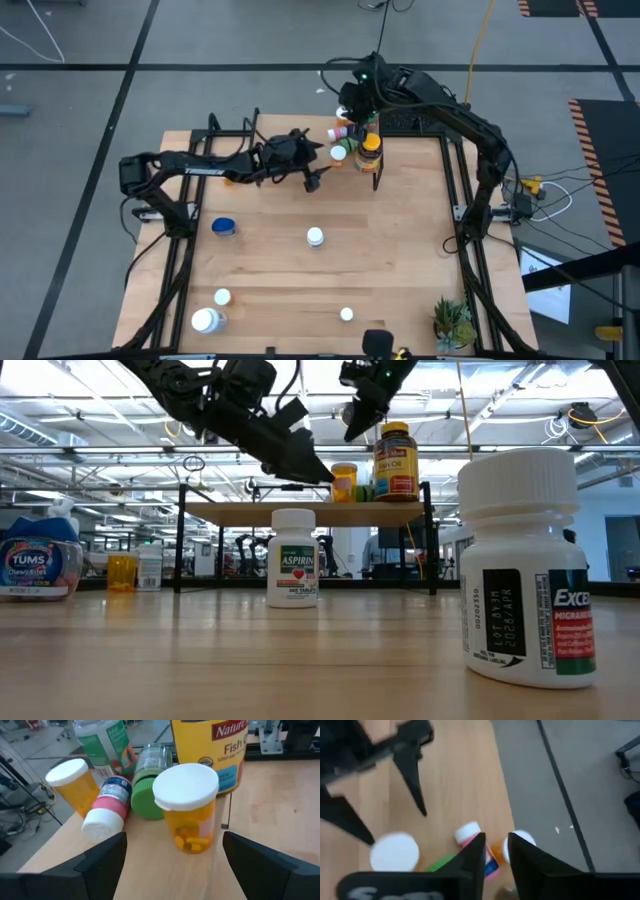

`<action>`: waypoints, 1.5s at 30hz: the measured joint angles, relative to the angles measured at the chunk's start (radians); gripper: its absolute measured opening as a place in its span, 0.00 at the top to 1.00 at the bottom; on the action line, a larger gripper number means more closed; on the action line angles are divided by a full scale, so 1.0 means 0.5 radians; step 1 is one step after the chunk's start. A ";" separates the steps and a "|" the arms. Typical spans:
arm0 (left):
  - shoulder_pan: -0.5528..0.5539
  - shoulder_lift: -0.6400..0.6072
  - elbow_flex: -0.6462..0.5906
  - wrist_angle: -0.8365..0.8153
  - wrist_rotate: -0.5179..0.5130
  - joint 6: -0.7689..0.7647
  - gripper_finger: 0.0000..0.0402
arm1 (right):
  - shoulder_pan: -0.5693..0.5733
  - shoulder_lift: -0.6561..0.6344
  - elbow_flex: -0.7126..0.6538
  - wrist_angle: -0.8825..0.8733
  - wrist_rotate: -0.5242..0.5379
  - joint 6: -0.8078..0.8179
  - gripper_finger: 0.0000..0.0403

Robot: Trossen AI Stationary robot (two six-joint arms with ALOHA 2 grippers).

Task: Pick and place medicine bottles onto shelf by color
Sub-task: Adjust the pill bottles on the shelf

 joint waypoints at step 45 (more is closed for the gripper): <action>-0.151 0.138 0.003 0.587 -0.381 -0.283 0.17 | 0.640 -1.827 -2.595 1.867 0.471 0.596 0.55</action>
